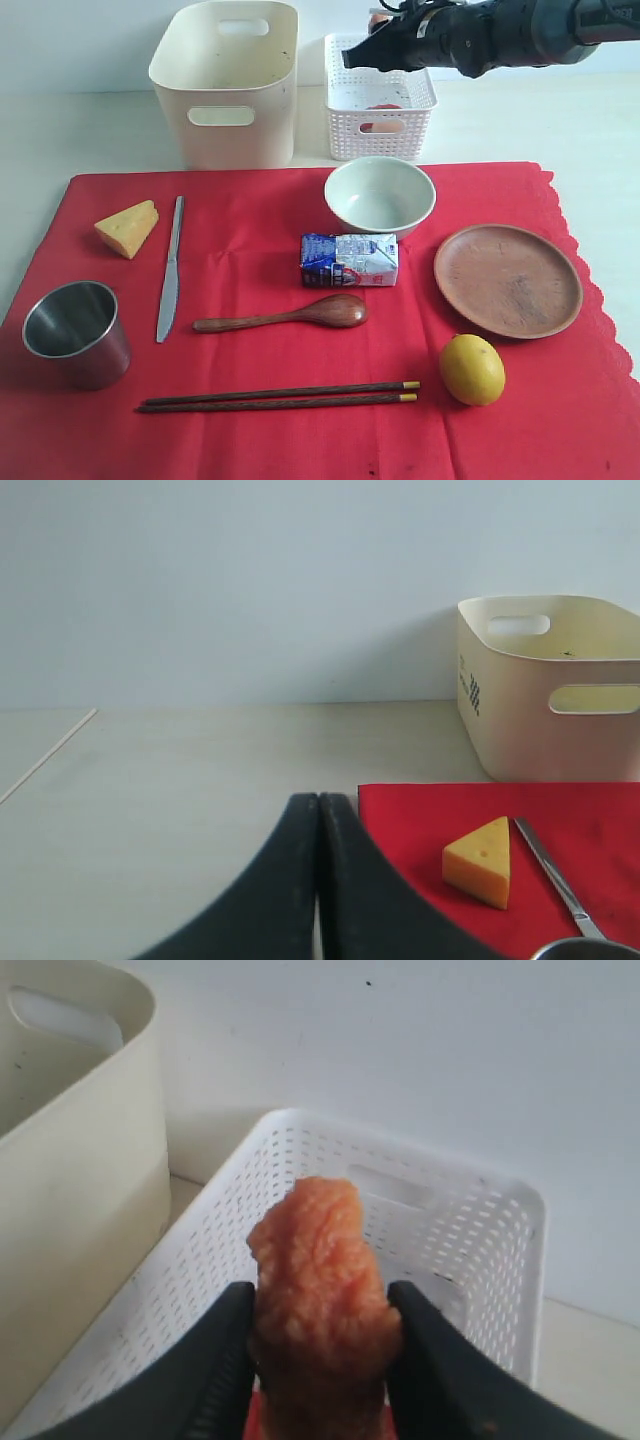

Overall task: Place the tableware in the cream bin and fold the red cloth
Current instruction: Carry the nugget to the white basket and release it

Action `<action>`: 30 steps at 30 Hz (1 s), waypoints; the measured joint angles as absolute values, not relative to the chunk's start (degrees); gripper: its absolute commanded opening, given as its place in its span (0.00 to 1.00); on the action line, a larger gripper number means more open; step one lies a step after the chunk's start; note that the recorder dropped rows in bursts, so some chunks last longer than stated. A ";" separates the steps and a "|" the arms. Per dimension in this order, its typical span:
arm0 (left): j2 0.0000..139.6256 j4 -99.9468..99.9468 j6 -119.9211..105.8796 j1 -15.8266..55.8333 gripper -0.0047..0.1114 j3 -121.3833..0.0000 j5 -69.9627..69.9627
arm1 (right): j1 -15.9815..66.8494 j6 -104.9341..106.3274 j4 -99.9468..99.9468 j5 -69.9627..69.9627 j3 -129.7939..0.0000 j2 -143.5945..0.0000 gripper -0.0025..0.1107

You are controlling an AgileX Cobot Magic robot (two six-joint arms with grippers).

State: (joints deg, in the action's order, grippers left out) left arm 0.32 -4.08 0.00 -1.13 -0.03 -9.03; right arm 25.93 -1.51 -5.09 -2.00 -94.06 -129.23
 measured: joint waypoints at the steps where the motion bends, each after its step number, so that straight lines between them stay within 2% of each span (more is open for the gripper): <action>1: 0.32 -4.08 0.00 -1.13 0.04 -0.03 -9.03 | 25.93 -1.51 -4.97 -1.35 -94.83 -129.63 0.36; 6: 0.32 -4.08 0.00 -1.13 0.04 -0.03 -9.03 | 25.93 -1.51 -4.59 0.69 -96.19 -131.90 0.62; 9: 0.32 -4.08 0.00 -1.13 0.04 -0.03 -9.03 | 25.93 -1.51 -4.47 0.94 -96.19 -132.27 0.72; 24: 0.32 -4.08 0.00 -1.13 0.04 -0.03 -9.03 | 25.93 -1.51 -4.36 2.76 -96.56 -132.39 0.73; 30: 0.32 -4.08 0.00 -1.13 0.04 -0.03 -9.03 | 25.93 -1.51 -4.36 8.56 -96.56 -131.51 0.73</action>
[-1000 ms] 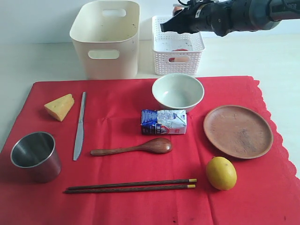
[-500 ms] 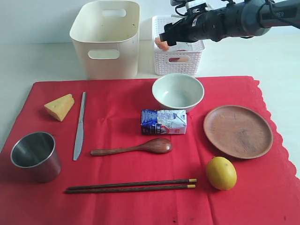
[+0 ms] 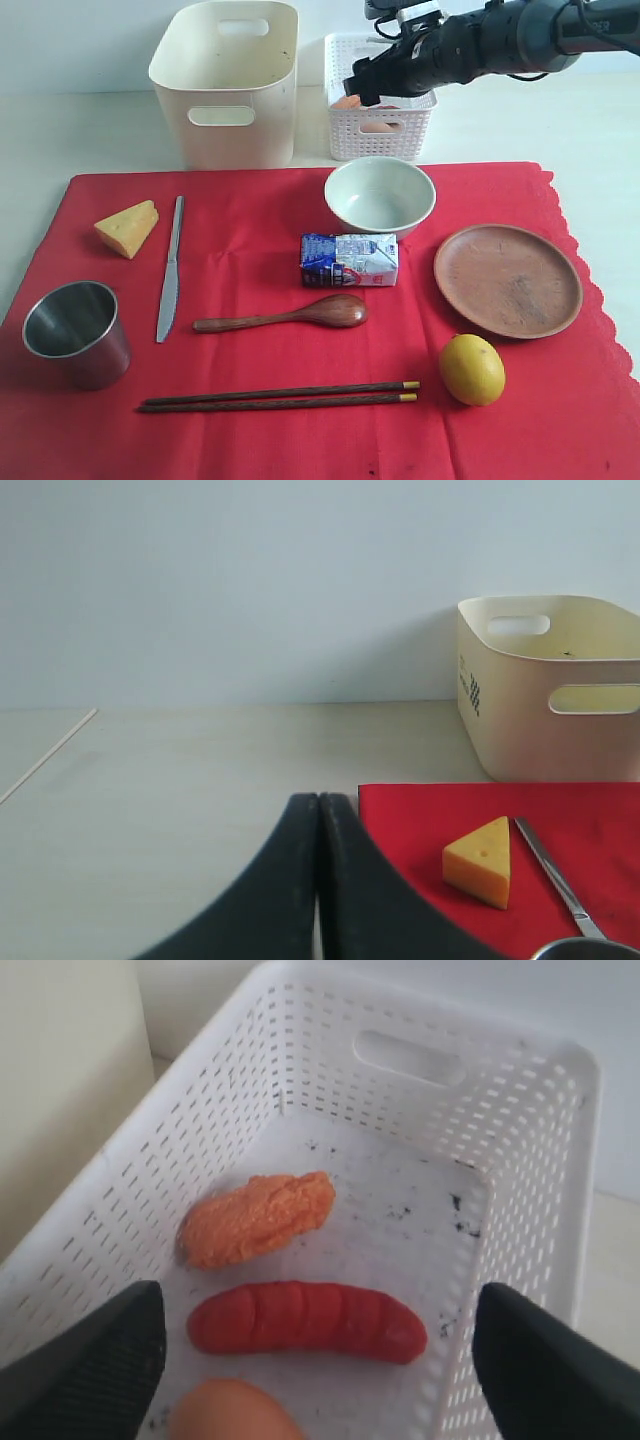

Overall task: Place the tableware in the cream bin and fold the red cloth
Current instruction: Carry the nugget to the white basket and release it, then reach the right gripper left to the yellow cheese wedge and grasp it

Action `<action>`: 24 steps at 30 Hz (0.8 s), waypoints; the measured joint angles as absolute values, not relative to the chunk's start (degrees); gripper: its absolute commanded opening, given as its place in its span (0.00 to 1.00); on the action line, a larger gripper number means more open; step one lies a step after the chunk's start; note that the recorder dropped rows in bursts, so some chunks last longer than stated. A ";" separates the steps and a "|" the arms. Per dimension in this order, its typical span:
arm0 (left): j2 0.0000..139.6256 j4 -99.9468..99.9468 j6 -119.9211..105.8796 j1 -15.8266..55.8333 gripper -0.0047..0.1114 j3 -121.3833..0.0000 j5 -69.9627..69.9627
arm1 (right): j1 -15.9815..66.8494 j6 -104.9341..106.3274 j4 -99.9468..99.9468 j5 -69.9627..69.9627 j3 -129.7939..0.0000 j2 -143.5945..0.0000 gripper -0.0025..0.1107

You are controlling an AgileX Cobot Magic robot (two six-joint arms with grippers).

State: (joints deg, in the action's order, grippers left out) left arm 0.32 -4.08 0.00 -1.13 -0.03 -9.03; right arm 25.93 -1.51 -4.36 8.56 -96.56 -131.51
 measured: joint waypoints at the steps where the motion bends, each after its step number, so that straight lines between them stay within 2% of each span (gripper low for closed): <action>1: 0.32 -4.08 0.00 -1.13 0.04 -0.03 -9.03 | 25.93 -1.51 -4.36 9.77 -96.56 -130.87 0.73; 7: 0.32 -4.08 0.00 -1.13 0.04 -0.03 -9.03 | 25.93 -1.51 -4.36 14.90 -96.68 -126.53 0.72; 11: 0.32 -4.08 0.00 -1.13 0.04 -0.03 -9.03 | 26.59 1.74 -4.36 19.14 -96.68 -124.20 0.68; 19: 0.32 -4.08 0.00 -1.13 0.04 -0.03 -9.03 | 33.63 8.84 -4.36 22.52 -96.68 -121.42 0.44; 24: 0.32 -4.08 0.00 -1.13 0.04 -0.03 -9.03 | 38.36 10.83 -4.36 22.66 -96.68 -120.21 0.34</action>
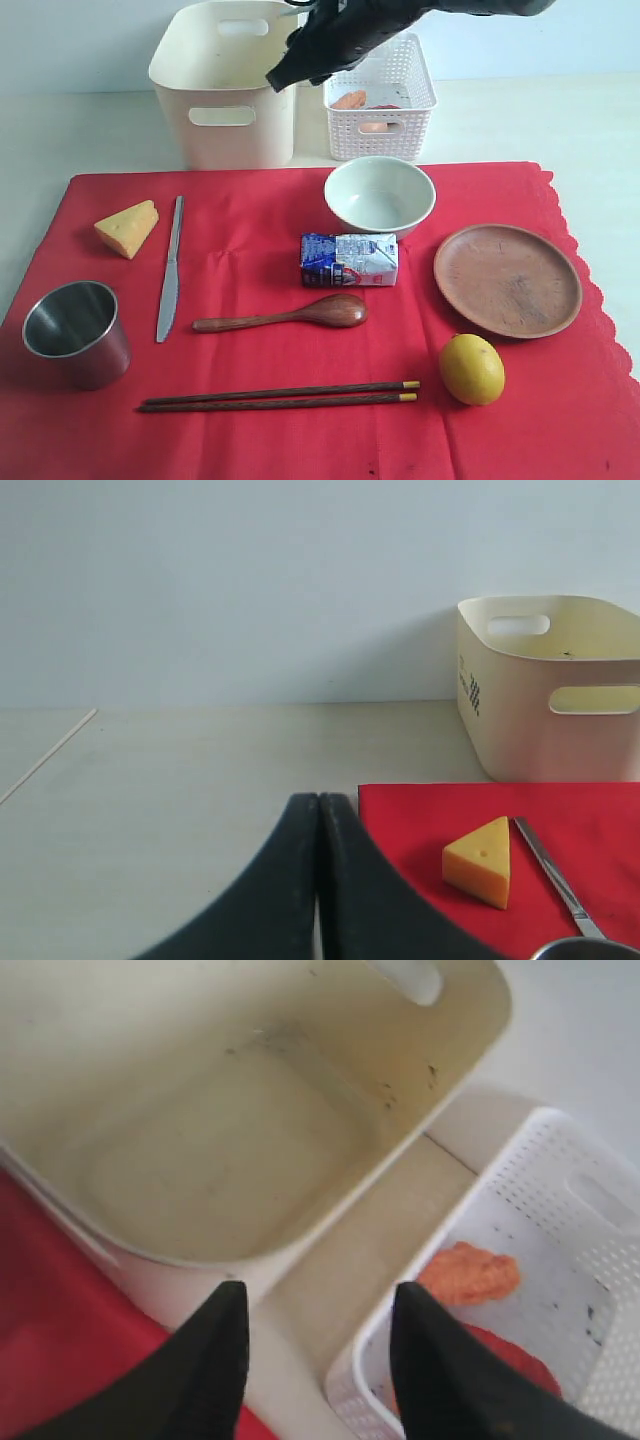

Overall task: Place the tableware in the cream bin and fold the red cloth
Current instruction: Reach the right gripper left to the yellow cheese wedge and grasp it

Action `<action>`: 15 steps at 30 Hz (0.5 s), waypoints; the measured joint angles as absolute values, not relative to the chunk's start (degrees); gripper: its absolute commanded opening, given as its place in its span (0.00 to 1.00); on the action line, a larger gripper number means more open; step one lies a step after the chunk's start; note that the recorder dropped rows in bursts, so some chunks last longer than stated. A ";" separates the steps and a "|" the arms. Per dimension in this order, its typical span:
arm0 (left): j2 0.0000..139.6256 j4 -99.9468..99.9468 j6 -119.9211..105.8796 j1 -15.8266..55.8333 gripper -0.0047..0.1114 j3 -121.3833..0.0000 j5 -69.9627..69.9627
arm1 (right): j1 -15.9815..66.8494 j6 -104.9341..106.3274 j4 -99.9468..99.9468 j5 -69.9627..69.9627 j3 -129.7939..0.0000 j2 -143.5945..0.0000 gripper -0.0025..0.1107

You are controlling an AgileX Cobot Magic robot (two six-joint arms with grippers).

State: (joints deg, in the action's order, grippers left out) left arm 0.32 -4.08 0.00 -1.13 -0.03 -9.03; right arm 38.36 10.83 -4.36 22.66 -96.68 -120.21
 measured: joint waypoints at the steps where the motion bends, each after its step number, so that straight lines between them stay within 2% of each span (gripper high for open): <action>1: 0.32 -4.08 0.00 -1.13 0.04 -0.03 -9.03 | 39.36 10.95 -4.36 22.66 -96.68 -120.12 0.33; 7: 0.32 -4.08 0.00 -1.13 0.04 -0.03 -9.03 | 43.65 10.80 -4.36 22.66 -96.68 -119.84 0.34; 13: 0.32 -4.08 0.00 -1.13 0.04 -0.03 -9.03 | 47.83 10.28 -4.36 19.68 -96.68 -121.26 0.59; 15: 0.32 -4.08 0.00 -1.13 0.04 -0.03 -9.03 | 49.00 9.84 -4.36 18.08 -96.68 -122.19 0.65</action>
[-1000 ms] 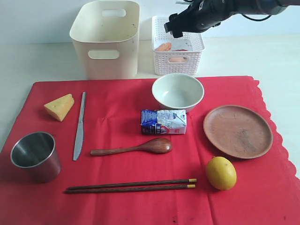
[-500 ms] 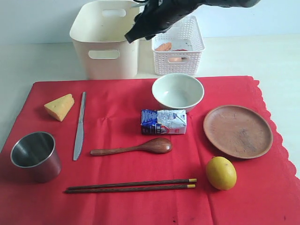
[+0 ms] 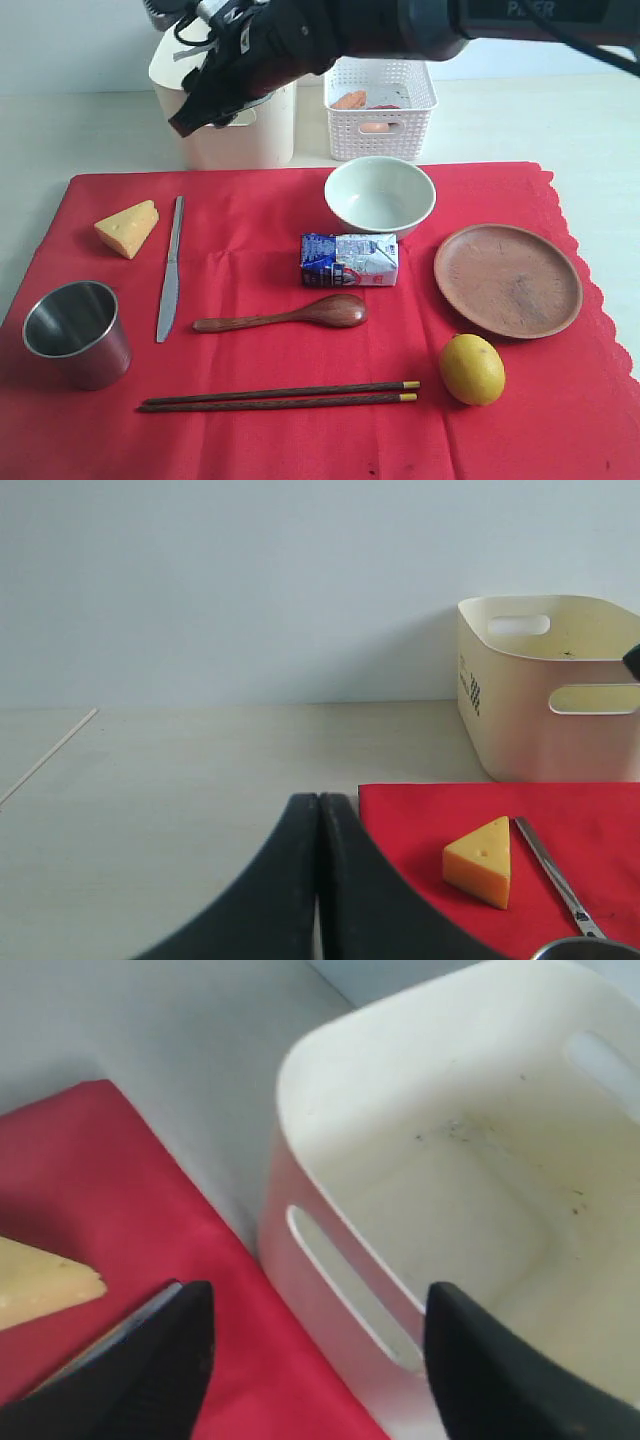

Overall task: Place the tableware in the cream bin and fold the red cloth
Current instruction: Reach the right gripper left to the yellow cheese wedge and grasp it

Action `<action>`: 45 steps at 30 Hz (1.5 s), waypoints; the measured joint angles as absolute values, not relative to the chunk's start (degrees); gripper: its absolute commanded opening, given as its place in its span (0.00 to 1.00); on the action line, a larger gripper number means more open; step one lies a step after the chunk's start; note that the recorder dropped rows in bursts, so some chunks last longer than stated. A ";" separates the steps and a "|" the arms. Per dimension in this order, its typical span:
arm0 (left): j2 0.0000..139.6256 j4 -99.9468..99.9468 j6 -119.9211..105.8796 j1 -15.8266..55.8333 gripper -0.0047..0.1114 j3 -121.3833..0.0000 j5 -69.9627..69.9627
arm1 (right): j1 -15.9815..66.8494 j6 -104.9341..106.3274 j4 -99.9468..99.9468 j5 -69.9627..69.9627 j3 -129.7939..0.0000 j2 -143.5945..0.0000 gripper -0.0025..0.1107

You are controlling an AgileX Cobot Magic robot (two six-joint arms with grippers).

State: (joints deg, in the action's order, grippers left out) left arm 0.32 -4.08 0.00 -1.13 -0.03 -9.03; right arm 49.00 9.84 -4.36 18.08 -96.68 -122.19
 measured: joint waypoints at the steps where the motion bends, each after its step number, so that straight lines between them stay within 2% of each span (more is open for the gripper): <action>1: 0.32 -4.08 0.00 -1.13 0.04 -0.03 -9.03 | 49.60 9.59 -4.36 17.41 -96.68 -122.74 0.66; 11: 0.32 -4.08 0.00 -1.13 0.04 -0.03 -9.03 | 55.51 9.20 0.00 14.12 -98.31 -130.18 0.67; 16: 0.32 -4.08 0.00 -1.13 0.04 -0.03 -9.03 | 59.90 9.88 0.00 21.02 -109.32 -136.00 0.67; 22: 0.32 -4.08 0.00 -1.13 0.04 -0.03 -9.03 | 60.42 8.95 0.00 26.87 -116.45 -142.81 0.82; 26: 0.32 -4.08 0.00 -1.13 0.04 -0.03 -9.03 | 60.42 8.59 -1.90 26.98 -117.71 -144.74 0.85; 41: 0.32 -4.08 0.00 -1.13 0.04 -0.03 -9.03 | 60.42 8.46 -2.89 25.88 -117.97 -146.00 0.76; 44: 0.32 -4.08 0.00 -1.13 0.04 -0.03 -9.03 | 60.42 8.46 -2.89 25.77 -117.97 -146.00 0.73; 45: 0.32 -4.08 0.00 -1.13 0.04 -0.03 -9.03 | 60.42 8.46 -2.89 25.77 -117.97 -146.00 0.69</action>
